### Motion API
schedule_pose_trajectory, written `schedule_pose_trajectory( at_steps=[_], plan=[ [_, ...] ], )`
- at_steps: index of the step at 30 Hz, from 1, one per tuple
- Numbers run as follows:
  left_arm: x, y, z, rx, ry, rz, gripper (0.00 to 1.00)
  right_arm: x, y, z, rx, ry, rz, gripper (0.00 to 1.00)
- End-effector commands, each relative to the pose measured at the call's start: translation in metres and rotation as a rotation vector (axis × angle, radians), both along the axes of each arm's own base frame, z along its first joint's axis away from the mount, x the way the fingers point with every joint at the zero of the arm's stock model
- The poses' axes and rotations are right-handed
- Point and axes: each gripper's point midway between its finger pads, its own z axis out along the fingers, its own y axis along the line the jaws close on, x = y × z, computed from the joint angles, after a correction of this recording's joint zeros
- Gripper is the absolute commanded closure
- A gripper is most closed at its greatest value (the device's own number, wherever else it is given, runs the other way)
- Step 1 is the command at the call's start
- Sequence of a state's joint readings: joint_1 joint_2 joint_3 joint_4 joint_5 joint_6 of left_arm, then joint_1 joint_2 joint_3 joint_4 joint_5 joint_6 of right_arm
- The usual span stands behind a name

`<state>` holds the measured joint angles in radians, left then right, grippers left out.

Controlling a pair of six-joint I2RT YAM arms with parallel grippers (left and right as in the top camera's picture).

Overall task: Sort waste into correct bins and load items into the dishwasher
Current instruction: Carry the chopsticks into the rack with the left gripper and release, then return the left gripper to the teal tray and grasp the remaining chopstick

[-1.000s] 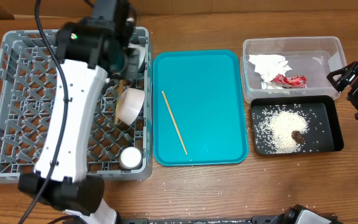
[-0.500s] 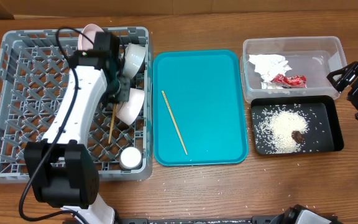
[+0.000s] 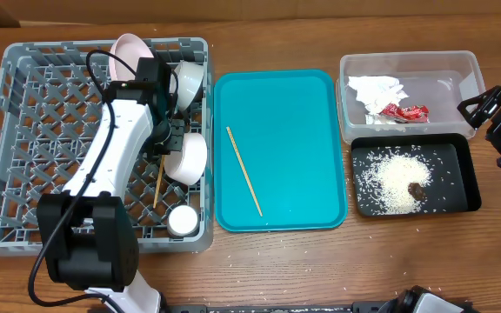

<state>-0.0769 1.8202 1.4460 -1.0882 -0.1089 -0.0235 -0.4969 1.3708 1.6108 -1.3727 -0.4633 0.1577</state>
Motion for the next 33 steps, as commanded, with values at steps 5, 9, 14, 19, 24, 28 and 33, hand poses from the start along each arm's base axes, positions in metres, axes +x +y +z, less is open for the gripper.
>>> schedule_pose_trajectory(
  at_steps=[5,9,14,19,24,28,33],
  plan=[
    [0.021,-0.005,0.050,-0.028,-0.076,-0.002,0.96,0.001,-0.003,0.006,-0.015,-0.016,-0.008,0.00],
    [0.022,0.003,0.064,0.023,-0.084,-0.005,0.96,0.001,-0.003,0.006,-0.015,-0.016,-0.008,0.00],
    [0.017,0.022,0.059,0.105,-0.054,-0.035,0.96,0.001,-0.003,0.006,-0.015,-0.016,-0.008,0.00],
    [0.014,0.040,0.042,0.115,-0.038,-0.007,0.96,0.001,-0.003,0.006,-0.015,-0.016,-0.007,0.00],
    [0.002,0.045,0.014,0.109,0.007,0.006,0.96,0.001,-0.003,0.006,-0.015,-0.016,-0.008,0.00],
    [-0.003,0.045,0.006,0.109,0.027,0.004,0.96,0.001,-0.003,0.006,-0.015,-0.016,-0.007,0.00],
    [-0.003,0.045,0.007,0.106,0.019,0.041,0.63,0.001,-0.003,0.006,-0.015,-0.016,-0.007,0.00]
  ],
)
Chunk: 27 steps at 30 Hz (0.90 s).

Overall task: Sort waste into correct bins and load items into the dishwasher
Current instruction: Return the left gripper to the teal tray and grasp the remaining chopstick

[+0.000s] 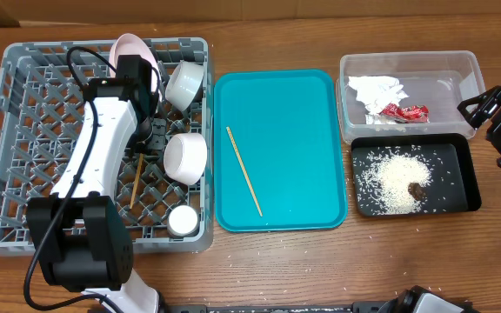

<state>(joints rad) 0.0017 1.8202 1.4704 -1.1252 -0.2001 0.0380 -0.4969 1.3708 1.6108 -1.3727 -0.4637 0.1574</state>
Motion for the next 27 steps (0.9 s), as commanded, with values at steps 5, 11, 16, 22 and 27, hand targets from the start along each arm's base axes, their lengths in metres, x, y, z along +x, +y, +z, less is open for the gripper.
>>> schedule_pose_trajectory(
  at_steps=[5,11,16,22,27],
  plan=[
    [0.004,0.000,0.017,-0.005,-0.026,0.088,0.46,0.001,-0.003,0.006,-0.015,-0.016,-0.008,0.00],
    [0.030,-0.058,0.080,-0.291,-0.139,0.040,0.52,0.001,-0.003,0.006,-0.015,-0.016,-0.008,0.00],
    [0.042,-0.135,0.114,-0.459,-0.217,-0.071,0.51,0.001,-0.003,0.006,-0.015,-0.016,-0.008,0.00],
    [0.033,-0.203,0.095,-0.420,-0.211,-0.021,0.52,0.001,-0.003,0.006,-0.015,-0.016,-0.008,0.00],
    [0.022,-0.225,0.060,-0.260,-0.228,0.196,0.52,0.001,-0.003,0.006,-0.015,-0.016,-0.008,0.00]
  ],
)
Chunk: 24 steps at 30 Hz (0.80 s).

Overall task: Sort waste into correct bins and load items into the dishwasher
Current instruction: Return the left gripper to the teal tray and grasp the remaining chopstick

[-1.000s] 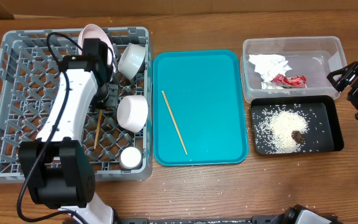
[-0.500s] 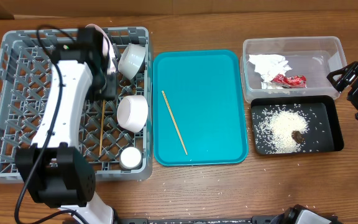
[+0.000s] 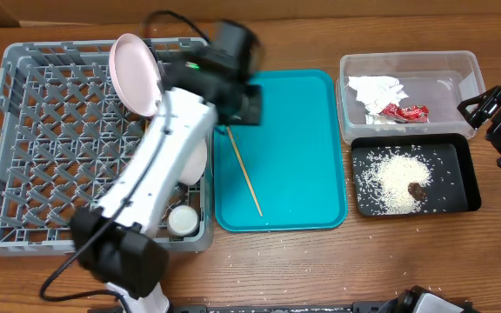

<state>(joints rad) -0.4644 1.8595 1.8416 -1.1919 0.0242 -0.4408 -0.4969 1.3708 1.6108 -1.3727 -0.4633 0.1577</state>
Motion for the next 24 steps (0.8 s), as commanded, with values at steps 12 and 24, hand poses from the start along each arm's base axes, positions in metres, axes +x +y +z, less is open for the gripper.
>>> schedule_pose_trajectory(
  at_steps=[12,24],
  plan=[
    [-0.028,-0.018,-0.143,0.246,0.284,0.378,0.63,0.001,-0.003,0.006,-0.015,-0.016,-0.007,0.00],
    [-0.034,-0.007,-0.171,0.291,0.367,0.437,0.60,0.001,-0.003,0.006,-0.015,-0.016,-0.007,0.00]
  ],
)
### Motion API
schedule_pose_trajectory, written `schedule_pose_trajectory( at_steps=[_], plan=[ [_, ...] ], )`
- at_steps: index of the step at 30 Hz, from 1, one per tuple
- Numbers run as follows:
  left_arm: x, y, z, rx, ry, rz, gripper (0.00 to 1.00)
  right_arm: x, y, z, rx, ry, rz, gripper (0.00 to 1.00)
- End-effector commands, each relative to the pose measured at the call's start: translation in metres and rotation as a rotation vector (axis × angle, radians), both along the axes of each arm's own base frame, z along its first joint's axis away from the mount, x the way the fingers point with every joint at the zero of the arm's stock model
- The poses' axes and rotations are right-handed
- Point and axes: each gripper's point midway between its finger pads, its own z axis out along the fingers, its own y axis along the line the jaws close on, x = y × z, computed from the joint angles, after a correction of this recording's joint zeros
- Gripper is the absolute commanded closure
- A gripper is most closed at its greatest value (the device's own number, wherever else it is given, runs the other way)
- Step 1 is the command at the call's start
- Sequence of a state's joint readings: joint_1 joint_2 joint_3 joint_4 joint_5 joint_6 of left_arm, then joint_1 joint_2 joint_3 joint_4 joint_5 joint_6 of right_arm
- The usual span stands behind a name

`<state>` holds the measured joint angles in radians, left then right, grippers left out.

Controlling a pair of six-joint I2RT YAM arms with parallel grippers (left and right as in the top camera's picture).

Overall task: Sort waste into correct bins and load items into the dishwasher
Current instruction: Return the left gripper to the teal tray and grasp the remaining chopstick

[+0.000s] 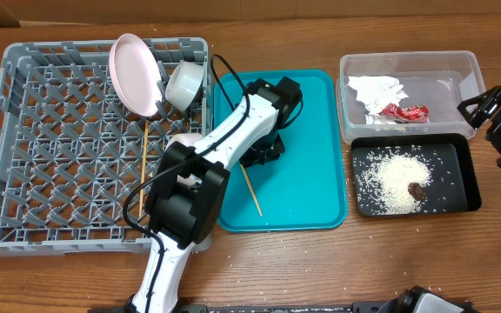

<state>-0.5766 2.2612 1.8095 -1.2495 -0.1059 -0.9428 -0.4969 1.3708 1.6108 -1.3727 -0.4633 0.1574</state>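
A wooden chopstick [252, 193] lies on the teal tray [311, 104]; its upper half is hidden under my left gripper [263, 154], which is low over it and looks open. A second chopstick [143, 156] lies in the grey dishwasher rack [24, 130]. A pink plate [135, 74] and a white bowl [185, 84] stand at the rack's back right. Another white bowl [188, 139] shows partly behind the left arm. My right gripper [481, 109] rests at the right edge, open and holding nothing.
A clear bin [442, 69] at the back right holds crumpled paper [374, 89] and a red wrapper [404, 111]. In front of it a black tray [464, 187] holds spilled rice [394, 178] and a brown scrap. Rice grains dot the table front.
My left arm has reached further right and down. Its gripper was over the tray's back left corner and is now low on the tray over the chopstick's upper half.
My left gripper first stood in the rack by the white bowls with a chopstick under it. Then the chopstick lay further left in the rack with the gripper above it. The arm was then over the tray's edge, and now sits over the tray's chopstick. The right arm never moved.
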Motion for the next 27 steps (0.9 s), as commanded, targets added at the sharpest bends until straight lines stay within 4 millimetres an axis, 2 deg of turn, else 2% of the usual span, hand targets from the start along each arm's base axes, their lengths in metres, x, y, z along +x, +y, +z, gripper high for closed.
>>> schedule_pose_trajectory(
  at_steps=[1,11,15,18,20,22,25,27],
  plan=[
    [-0.002,0.003,-0.001,0.010,0.003,0.029,0.59,0.001,-0.003,0.006,-0.014,-0.016,-0.008,0.00],
    [-0.017,0.021,-0.032,0.014,0.062,0.064,0.57,0.001,-0.003,0.006,-0.015,-0.016,-0.008,0.00],
    [-0.013,0.017,-0.033,-0.006,0.050,0.047,0.57,0.001,-0.003,0.006,-0.014,-0.016,-0.008,0.00],
    [-0.010,0.005,-0.038,-0.071,0.048,0.000,0.59,0.001,-0.003,0.006,-0.014,-0.016,-0.008,0.00],
    [-0.010,-0.001,-0.043,-0.109,0.047,-0.017,0.63,0.001,-0.003,0.006,-0.014,-0.016,-0.008,0.00],
    [-0.012,-0.005,-0.050,-0.136,0.049,-0.021,0.75,0.001,-0.003,0.006,-0.015,-0.016,-0.008,0.00],
    [-0.018,-0.008,-0.061,-0.171,0.061,-0.018,0.82,0.001,-0.003,0.006,-0.015,-0.016,-0.008,0.00],
    [-0.019,-0.011,-0.063,-0.186,0.063,-0.017,0.93,0.001,-0.003,0.006,-0.015,-0.016,-0.008,0.00]
  ],
)
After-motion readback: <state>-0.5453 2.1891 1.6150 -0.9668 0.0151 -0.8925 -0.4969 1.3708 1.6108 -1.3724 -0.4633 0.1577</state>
